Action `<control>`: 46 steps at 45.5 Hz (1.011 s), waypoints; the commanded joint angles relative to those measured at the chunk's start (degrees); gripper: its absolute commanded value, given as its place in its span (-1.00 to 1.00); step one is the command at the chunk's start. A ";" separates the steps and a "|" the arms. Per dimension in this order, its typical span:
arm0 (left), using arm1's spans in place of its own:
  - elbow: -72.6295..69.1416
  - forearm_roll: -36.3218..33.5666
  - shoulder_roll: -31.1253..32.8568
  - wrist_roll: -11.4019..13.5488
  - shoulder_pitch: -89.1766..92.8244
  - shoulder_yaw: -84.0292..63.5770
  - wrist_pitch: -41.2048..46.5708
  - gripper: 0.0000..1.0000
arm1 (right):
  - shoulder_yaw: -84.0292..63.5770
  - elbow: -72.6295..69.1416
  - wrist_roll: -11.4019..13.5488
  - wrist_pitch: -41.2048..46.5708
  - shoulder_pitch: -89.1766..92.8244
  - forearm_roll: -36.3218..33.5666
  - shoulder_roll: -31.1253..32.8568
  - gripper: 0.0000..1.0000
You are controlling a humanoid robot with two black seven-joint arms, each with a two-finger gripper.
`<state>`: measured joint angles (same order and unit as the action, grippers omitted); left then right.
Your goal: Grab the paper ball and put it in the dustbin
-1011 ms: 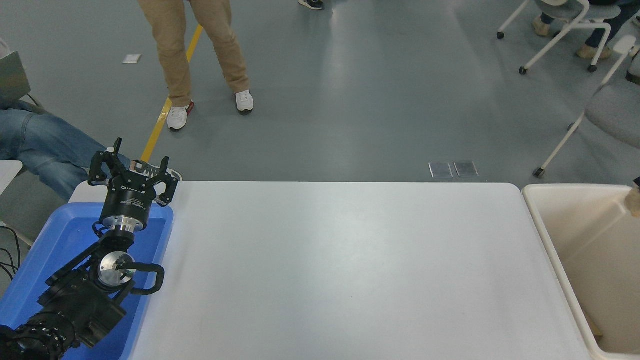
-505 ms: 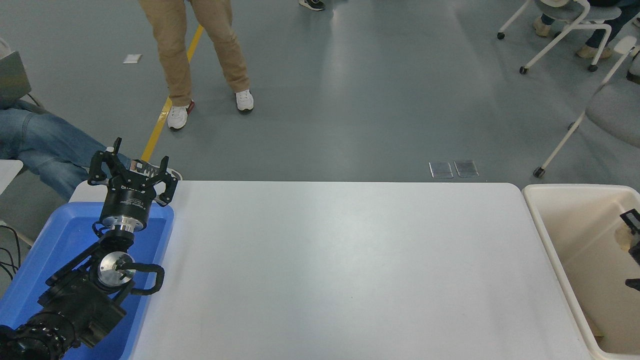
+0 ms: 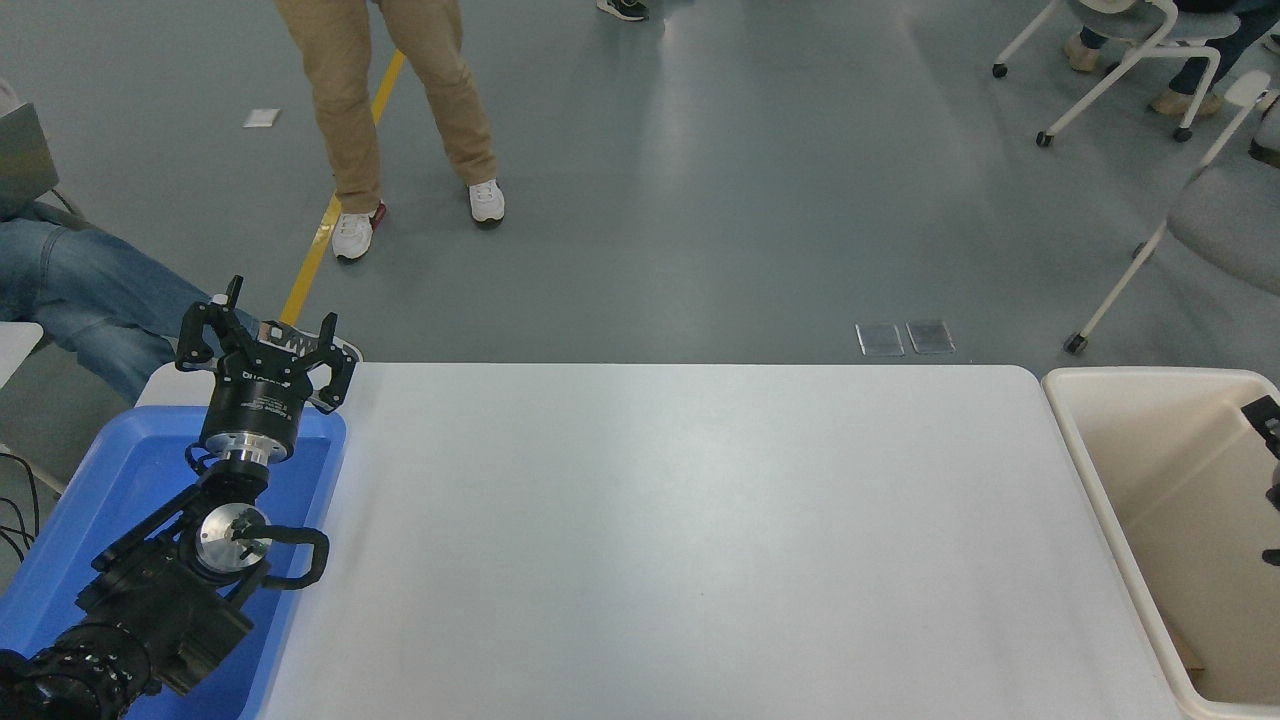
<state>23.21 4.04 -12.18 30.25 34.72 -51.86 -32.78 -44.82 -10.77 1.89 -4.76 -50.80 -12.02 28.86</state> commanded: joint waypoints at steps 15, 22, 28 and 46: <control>0.00 0.01 -0.04 0.07 0.00 0.01 0.00 0.98 | -15.39 -22.01 0.04 10.02 -30.93 13.24 -5.04 1.00; 0.00 0.01 -0.04 -0.02 0.00 0.01 0.00 0.98 | -15.56 -34.03 0.13 13.72 -39.28 14.56 -4.69 1.00; 0.00 0.01 0.05 -0.02 0.00 0.01 0.00 0.98 | -17.14 -49.76 0.30 14.16 -47.89 17.63 -3.20 1.00; 0.00 0.01 0.05 0.07 0.00 0.01 0.00 0.98 | -22.33 -77.20 0.30 23.56 -70.92 19.93 -1.44 1.00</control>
<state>23.19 4.05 -12.14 30.31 34.71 -51.84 -32.78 -64.59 -70.94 2.21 12.29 -107.04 6.67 26.22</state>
